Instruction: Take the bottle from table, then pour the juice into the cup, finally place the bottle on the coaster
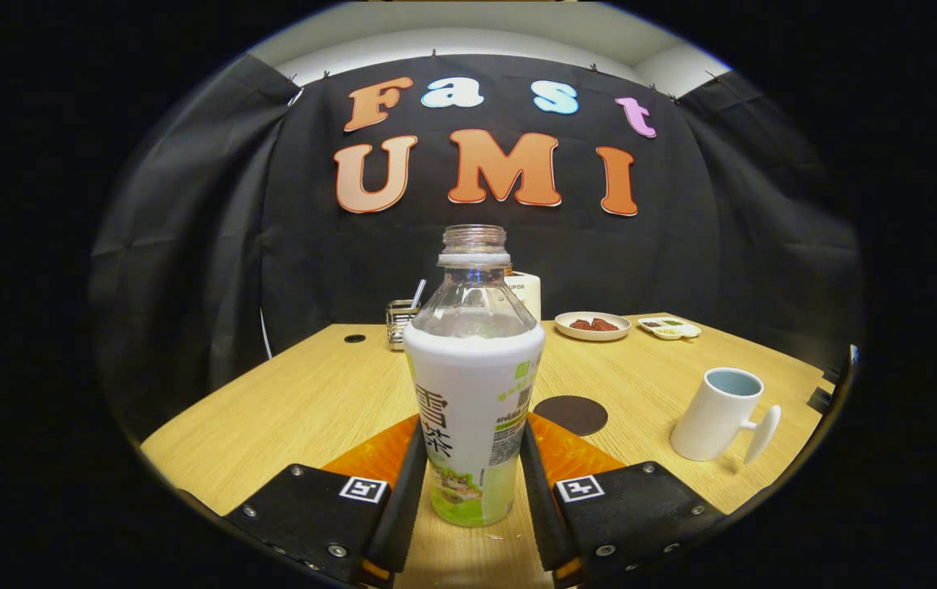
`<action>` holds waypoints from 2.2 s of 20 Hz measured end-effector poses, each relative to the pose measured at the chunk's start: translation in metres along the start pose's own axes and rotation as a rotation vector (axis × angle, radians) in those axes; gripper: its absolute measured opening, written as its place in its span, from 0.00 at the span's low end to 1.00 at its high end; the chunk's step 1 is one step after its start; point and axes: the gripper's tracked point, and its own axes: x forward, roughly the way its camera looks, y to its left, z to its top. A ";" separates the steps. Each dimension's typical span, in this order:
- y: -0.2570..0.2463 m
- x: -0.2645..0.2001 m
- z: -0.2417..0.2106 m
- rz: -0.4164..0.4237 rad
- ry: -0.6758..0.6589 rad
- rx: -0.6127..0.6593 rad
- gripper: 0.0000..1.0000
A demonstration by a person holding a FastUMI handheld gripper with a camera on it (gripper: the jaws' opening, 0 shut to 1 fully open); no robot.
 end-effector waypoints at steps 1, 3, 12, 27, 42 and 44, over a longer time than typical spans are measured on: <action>0.001 0.001 0.006 0.014 -0.009 0.037 0.61; 0.002 0.004 0.017 0.042 -0.019 0.115 0.61; -0.030 0.016 0.047 0.085 -0.058 0.539 0.58; -0.075 0.041 0.041 0.100 -0.094 1.180 0.58; -0.103 0.038 0.063 0.118 -0.182 1.616 0.57; -0.104 0.036 0.064 0.118 -0.190 1.646 0.57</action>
